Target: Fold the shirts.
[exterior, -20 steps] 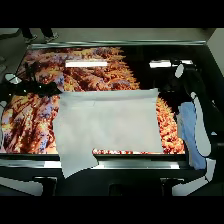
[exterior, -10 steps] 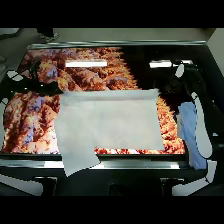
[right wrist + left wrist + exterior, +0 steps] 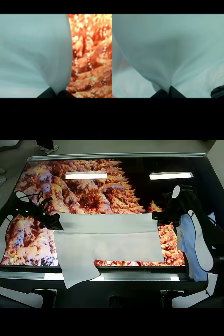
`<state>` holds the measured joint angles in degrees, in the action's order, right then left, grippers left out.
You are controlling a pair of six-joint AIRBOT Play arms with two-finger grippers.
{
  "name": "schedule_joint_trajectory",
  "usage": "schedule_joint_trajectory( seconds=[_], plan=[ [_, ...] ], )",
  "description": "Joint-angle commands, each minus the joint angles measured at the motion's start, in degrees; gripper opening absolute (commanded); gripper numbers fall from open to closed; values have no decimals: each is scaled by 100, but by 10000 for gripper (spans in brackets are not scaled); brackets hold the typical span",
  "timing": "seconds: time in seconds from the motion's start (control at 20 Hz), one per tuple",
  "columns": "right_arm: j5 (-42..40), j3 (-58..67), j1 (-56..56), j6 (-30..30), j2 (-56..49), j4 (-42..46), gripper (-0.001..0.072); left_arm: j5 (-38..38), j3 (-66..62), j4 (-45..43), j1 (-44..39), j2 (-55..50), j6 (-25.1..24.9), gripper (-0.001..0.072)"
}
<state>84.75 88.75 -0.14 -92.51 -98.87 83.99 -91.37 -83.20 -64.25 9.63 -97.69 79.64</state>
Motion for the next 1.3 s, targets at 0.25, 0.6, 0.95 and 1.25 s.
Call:
schedule_joint_trajectory(
  seconds=[0.25, 0.6, 0.95, 1.25],
  plan=[
    [343, -389, -37, -50, 109, -240, 446, -190, 273, -92, 155, 127, 52, 418],
    [608, -1429, -1113, -221, 1381, -306, 438, 251, 2264, -87, 953, 1851, -39, 417],
    [87, -2752, -1097, -92, 1989, -584, 438, 1176, 5462, 153, 960, 3329, -643, 417],
    [153, -2754, -1097, 52, 1991, -595, 438, 1751, 6052, 710, 957, 3314, -629, 416]
  ],
)
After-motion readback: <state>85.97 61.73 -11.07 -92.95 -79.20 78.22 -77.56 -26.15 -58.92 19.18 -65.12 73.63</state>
